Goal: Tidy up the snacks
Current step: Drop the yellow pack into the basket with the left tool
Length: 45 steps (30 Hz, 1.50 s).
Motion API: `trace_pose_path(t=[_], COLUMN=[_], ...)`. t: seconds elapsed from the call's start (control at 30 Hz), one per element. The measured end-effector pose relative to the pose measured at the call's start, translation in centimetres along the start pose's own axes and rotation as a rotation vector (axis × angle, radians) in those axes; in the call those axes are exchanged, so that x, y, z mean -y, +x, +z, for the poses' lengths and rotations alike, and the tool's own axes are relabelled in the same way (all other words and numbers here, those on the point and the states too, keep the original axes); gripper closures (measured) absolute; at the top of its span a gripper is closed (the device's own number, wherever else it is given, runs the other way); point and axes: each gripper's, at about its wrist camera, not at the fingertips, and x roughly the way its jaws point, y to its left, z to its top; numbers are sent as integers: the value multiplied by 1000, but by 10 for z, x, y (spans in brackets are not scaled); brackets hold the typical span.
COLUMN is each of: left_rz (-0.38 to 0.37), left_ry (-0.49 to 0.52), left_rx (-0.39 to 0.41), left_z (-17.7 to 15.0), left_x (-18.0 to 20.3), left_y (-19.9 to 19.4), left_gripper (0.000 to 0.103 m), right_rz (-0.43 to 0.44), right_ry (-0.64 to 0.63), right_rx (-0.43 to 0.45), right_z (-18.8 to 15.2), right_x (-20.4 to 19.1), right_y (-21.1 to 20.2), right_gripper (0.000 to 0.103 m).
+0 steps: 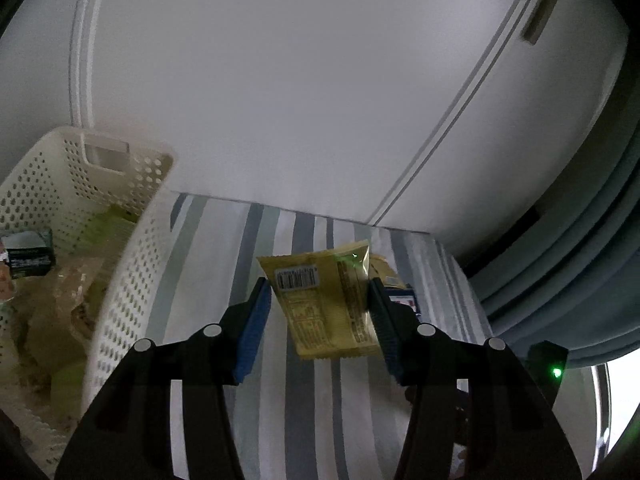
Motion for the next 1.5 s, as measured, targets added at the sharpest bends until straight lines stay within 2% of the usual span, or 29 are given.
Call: trace_pose_path(t=[0.17,0.3,0.47,0.53,0.67,0.97,1.07,1.17,1.27,1.37,1.43,1.47,1.5], left_rz=[-13,-15,1,14,45,115,140,173,200,223,233,237,241], left_ry=[-5,-13,-18,-22,-33,-59,-66,-71,-79,-88,-103,-116,-127], left_rx=[47,81,103,112,130,173,175,172,166,160,151,146,145], left_z=[6,9,11,11,11,13,12,10,7,3,2,1,0], left_x=[-9,-18,-31,-37,-53,-86,-96,-108,-118,-125,-131,-134,-136], left_y=[-27,-44,-62,-71,-87,-113,-120,-125,-129,-132,-130,-130,-130], left_gripper=[52,52,52,52,52,52,52,52,52,51,43,25,11], right_rz=[76,27,12,19,19,5,-40,-147,-245,-290,-299,-298,-287], right_ry=[22,-54,-162,-194,-233,-323,-363,-402,-442,-473,-483,-482,-474], right_rx=[-18,-4,-58,-105,-192,-247,-248,-247,-237,-227,-221,-216,-214], right_z=[5,18,41,45,39,8,-3,-12,-17,-22,-24,-25,-26], right_x=[2,-5,-17,-22,-24,-34,-41,-46,-54,-59,-60,-61,-61], right_y=[-11,-16,8,23,46,36,33,38,42,44,41,40,38], right_gripper=[15,13,13,13,13,13,13,14,31,36,40,40,41])
